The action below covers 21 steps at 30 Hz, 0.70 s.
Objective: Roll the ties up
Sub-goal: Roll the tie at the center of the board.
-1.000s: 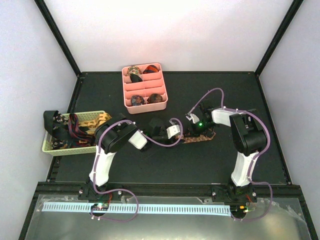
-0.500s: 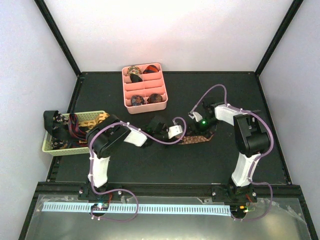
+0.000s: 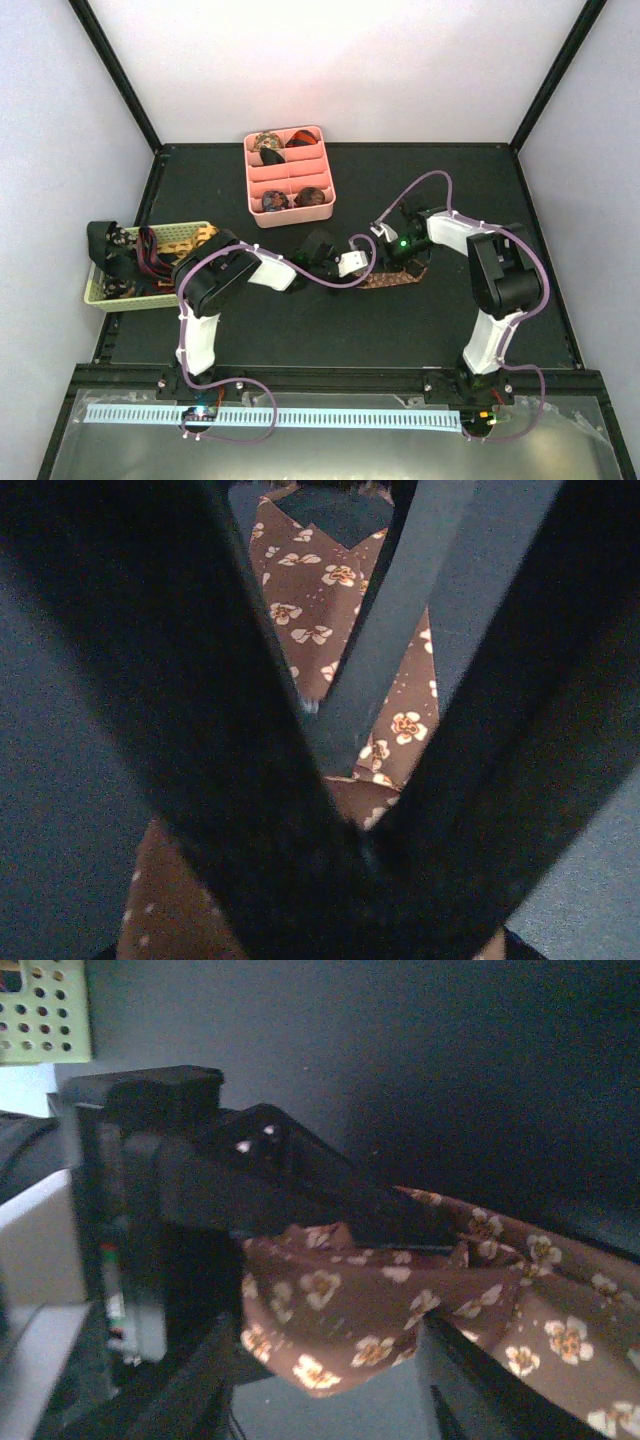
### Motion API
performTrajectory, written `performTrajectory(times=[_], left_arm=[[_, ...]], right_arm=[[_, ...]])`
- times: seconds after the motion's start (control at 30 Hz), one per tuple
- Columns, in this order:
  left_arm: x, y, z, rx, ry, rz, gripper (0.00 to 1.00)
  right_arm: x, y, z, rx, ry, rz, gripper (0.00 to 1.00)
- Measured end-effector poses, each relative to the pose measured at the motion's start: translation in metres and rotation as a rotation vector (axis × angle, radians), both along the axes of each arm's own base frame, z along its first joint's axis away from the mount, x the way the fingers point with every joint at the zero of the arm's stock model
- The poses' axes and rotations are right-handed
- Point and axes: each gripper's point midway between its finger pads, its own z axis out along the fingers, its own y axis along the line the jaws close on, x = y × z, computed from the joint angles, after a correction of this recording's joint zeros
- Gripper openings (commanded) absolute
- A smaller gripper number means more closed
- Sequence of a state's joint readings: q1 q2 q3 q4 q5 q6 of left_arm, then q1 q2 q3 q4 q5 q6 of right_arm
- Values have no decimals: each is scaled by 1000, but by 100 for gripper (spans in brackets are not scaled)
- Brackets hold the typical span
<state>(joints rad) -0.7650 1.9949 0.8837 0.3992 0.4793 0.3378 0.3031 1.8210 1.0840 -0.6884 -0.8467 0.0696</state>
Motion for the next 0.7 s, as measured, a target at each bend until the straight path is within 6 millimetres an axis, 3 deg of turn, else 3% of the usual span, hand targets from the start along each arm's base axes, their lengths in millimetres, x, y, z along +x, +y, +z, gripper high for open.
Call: performTrajectory(times=[0.1, 0.17, 0.3, 0.47, 0.7], left_arm=[[0, 0, 0, 7, -5, 3, 35], [-1, 0, 0, 10, -8, 3, 35], [0, 0, 0, 14, -11, 6, 37], [-2, -2, 0, 15, -15, -2, 63], [-3, -4, 6, -4, -13, -12, 78]], right_arm=[[-1, 2, -12, -27, 16, 2, 16], [-1, 2, -14, -31, 21, 5, 3], [-1, 0, -12, -33, 16, 9, 2], [-2, -11, -19, -64, 11, 5, 2], [2, -44, -37, -168, 30, -50, 2]])
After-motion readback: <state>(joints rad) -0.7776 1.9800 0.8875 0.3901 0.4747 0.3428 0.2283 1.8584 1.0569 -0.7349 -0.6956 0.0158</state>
